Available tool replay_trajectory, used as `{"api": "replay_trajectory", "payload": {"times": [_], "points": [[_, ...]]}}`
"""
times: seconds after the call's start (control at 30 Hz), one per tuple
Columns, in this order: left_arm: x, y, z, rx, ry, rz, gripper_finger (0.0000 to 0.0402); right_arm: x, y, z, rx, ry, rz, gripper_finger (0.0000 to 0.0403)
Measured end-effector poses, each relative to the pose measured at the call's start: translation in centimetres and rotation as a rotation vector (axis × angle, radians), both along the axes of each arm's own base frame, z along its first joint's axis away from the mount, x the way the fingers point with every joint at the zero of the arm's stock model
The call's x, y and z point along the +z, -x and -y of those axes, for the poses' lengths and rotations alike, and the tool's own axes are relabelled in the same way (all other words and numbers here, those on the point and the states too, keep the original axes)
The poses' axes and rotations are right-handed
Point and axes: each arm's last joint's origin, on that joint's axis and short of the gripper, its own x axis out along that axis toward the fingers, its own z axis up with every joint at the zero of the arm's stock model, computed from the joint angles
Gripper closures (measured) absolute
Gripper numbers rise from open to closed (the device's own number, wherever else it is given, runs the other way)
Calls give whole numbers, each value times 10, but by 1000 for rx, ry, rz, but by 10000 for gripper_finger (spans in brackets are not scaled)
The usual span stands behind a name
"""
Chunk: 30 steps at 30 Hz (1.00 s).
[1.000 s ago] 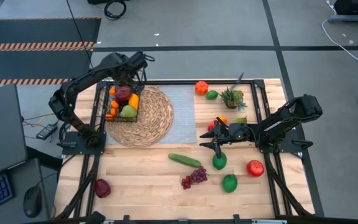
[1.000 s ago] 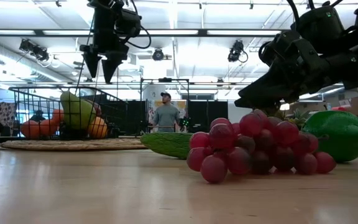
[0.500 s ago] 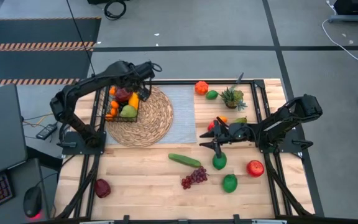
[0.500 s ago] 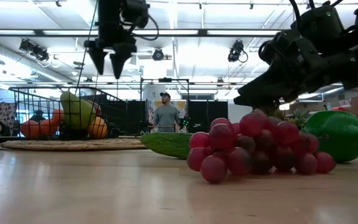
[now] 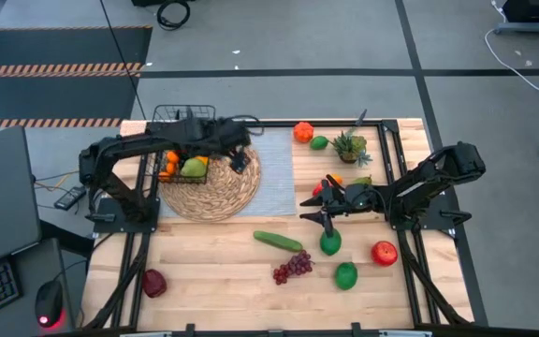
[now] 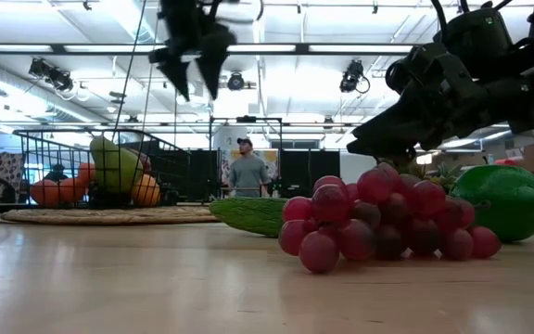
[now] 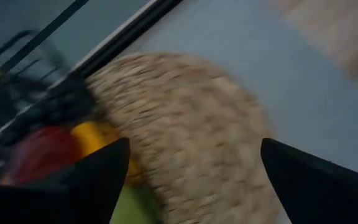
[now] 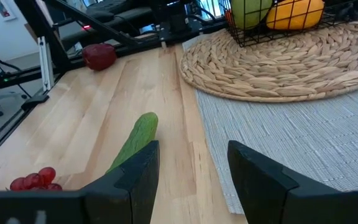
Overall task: Build produce basket
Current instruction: Put the green cucumber into the wire basket
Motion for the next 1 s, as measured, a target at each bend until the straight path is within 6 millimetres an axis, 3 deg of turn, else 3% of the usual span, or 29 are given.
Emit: {"api": "replay_trajectory", "payload": {"times": [0.13, 0.27, 0.57, 0.8, 1.0], "points": [[2, -20, 31, -79, -26, 124, 43, 0, 0, -1, 3, -15, 0, 207], [-7, -43, 64, -160, -72, 175, 45, 0, 0, -1, 3, -16, 0, 207], [-63, -88, 128, -306, -188, 132, 45, -1, 1, -7, 17, -20, -14, 207], [-102, -106, 148, -377, -174, 74, 45, -2, 2, -15, 23, -22, -20, 207], [-105, -114, 166, -481, -123, 149, 45, -5, 4, -21, 34, -21, -54, 207]]}}
